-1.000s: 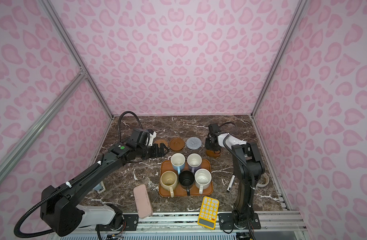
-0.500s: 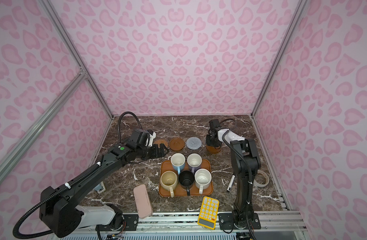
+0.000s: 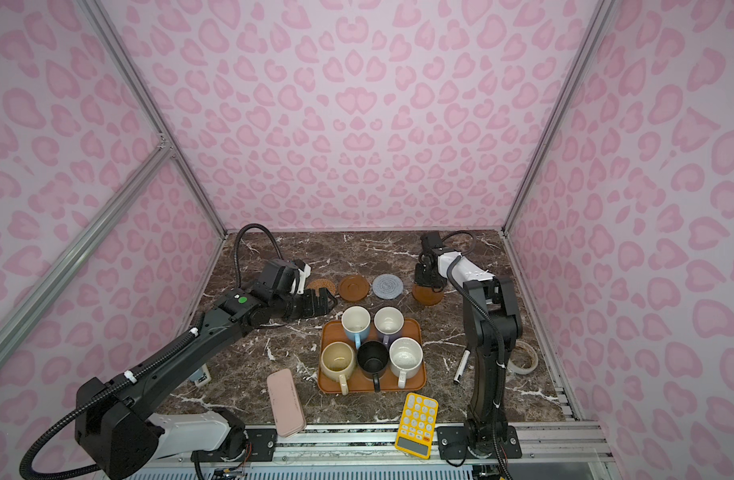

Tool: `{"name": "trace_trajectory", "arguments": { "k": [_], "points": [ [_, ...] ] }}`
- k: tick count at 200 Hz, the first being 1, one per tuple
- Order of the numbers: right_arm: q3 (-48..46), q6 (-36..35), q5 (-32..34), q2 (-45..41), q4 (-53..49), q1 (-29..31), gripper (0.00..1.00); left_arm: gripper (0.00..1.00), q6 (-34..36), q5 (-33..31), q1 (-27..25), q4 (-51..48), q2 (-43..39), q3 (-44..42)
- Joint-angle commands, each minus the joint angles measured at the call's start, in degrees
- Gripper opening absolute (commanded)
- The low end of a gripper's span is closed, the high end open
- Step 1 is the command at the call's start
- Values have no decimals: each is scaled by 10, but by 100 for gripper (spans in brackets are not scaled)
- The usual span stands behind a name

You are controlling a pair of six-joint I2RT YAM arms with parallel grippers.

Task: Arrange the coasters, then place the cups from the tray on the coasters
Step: 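Raise right gripper back while left gripper moves over the mug tray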

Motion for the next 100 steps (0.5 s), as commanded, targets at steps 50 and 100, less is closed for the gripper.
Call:
{"name": "trace_trajectory", "arguments": {
  "k": [50, 100],
  "points": [
    [9, -15, 24, -91, -34, 13, 58, 97, -4, -46, -2, -41, -42, 9],
    [-22, -23, 41, -201, -41, 31, 75, 97, -11, -39, -2, -61, -67, 11]
  ]
}}
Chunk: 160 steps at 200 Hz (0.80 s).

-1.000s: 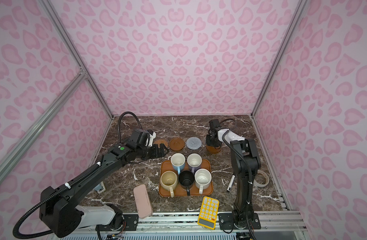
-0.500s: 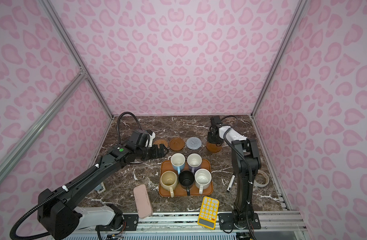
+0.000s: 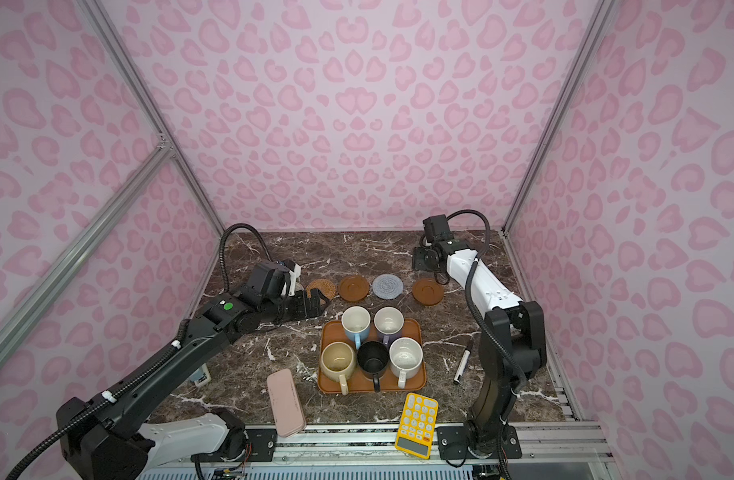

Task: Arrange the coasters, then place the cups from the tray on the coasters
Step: 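Raise right gripper back while left gripper moves over the mug tray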

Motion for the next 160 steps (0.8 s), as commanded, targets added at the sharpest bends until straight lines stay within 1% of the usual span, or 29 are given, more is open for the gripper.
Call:
{"name": "trace_trajectory", "arguments": {
  "k": [1, 4, 9, 14, 18, 54, 74, 83, 95, 119, 126, 139, 160],
  "points": [
    [-13, -8, 15, -34, -14, 4, 75, 97, -7, 0, 0, -14, -13, 7],
    [-13, -8, 15, -41, -14, 5, 76, 97, -8, 1, 0, -15, -15, 7],
    [-14, -8, 15, -51, -17, 7, 81, 97, -9, 0, 0, -16, -16, 7],
    [-14, -8, 14, -62, -18, 8, 84, 97, -10, 1, 0, -18, -17, 9],
    [-33, -9, 12, -70, -18, 8, 85, 97, -11, 1, 0, -20, -17, 10],
    [-77, 0, -10, -151, -4, 8, 91, 98, -27, 17, -7, -32, -21, 23],
    [-116, 45, 7, -197, 24, 5, 95, 99, -38, 11, -22, -45, -21, 36],
    [-134, 41, -22, -216, 39, -4, 98, 99, -45, 5, -32, -50, -22, 41],
    [-160, 23, -107, -235, 60, -31, 98, 98, -58, -5, -44, -50, -23, 42],
    [-203, 78, -229, -246, 89, -87, 98, 97, -88, -20, -69, -40, -22, 31],
    [-209, 82, -240, -247, 87, -92, 98, 97, -96, -25, -77, -40, -22, 29],
    [-216, 71, -241, -251, 78, -83, 98, 97, -110, -37, -92, -40, -21, 26],
    [-215, 43, -212, -259, 44, -49, 96, 97, -129, -63, -125, -39, -16, 22]
  ]
}}
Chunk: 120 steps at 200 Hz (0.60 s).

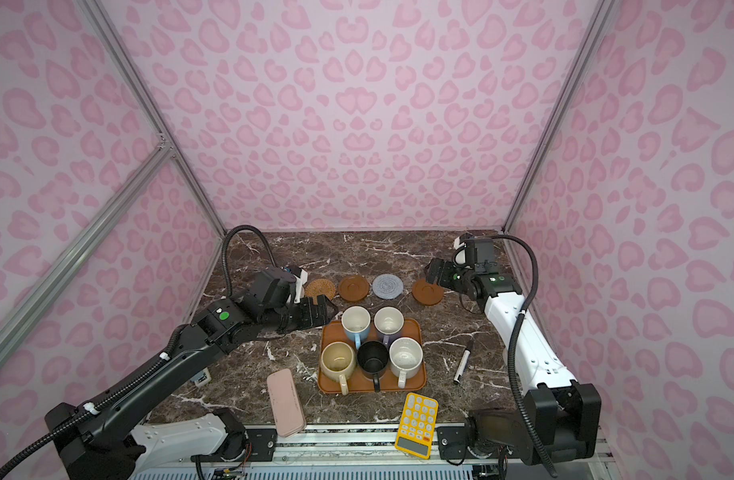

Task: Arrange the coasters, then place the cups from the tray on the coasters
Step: 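Raise right gripper back while left gripper moves over the mug tray, then lower left gripper down over the light blue mug on the tray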

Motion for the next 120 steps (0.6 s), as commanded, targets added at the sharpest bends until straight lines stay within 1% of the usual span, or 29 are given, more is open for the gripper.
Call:
{"name": "trace_trajectory", "arguments": {
  "k": [1, 20, 31, 49, 67, 85, 111, 120],
  "points": [
    [-1, -20, -16, -8, -14, 30, 96, 97, -37, -38, -27, -5, 4, -5],
    [2, -41, 39, -20, -43, 80, 94, 99, -56, -68, -50, -7, 10, -13],
    [3, -44, 66, -29, -53, 110, 94, 100, -71, -74, -60, -7, 10, -19],
    [1, -40, 103, -45, -59, 149, 93, 99, -86, -92, -80, -5, 10, -27],
    [3, -45, 137, -52, -64, 182, 92, 97, -99, -105, -89, -4, 11, -36],
    [3, -54, 158, -56, -69, 201, 91, 95, -109, -121, -96, -13, 13, -37],
    [-4, -55, 155, -70, -77, 203, 91, 92, -124, -133, -109, -12, 21, -40],
    [-15, -55, 156, -77, -72, 203, 93, 91, -126, -136, -112, -11, 27, -40]
  ]
}}
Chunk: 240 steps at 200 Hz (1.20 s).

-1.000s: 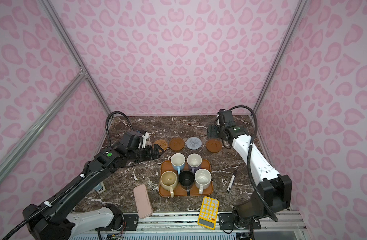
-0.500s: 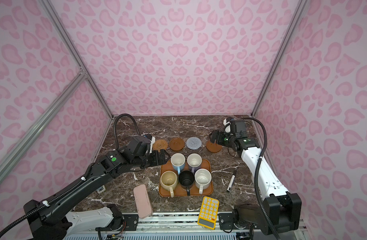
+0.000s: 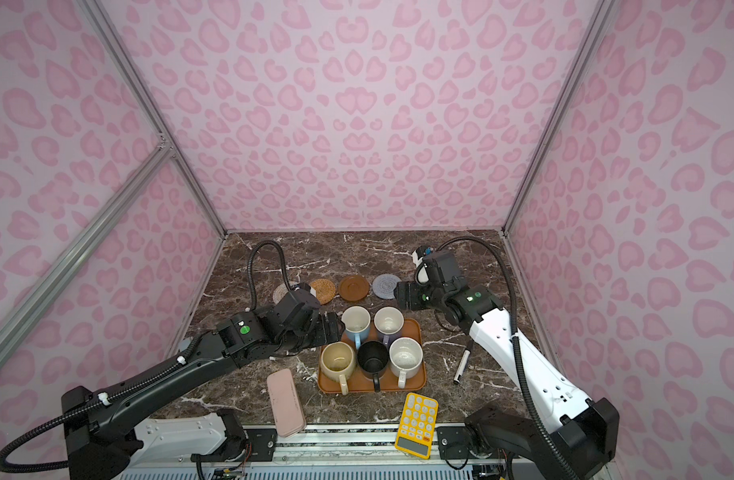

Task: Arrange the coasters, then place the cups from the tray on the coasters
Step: 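Lower left gripper down over the light blue mug on the tray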

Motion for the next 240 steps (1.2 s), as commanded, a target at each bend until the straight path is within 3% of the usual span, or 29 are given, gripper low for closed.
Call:
{"name": "trace_trajectory", "arguments": {
  "k": [1, 135, 211, 240],
  "points": [
    [-16, -9, 20, -13, -6, 2, 93, 91, -23, -27, -7, -5, 10, -2],
    [-68, -33, -17, -44, 8, -14, 97, 83, -49, -50, -51, -15, 134, 78],
    [-96, -28, -45, -46, 29, -28, 97, 62, -25, -46, -52, -31, 212, 126],
    [-97, -28, -45, -45, 30, -28, 97, 59, -13, -44, -52, -35, 240, 138]
  ]
}}
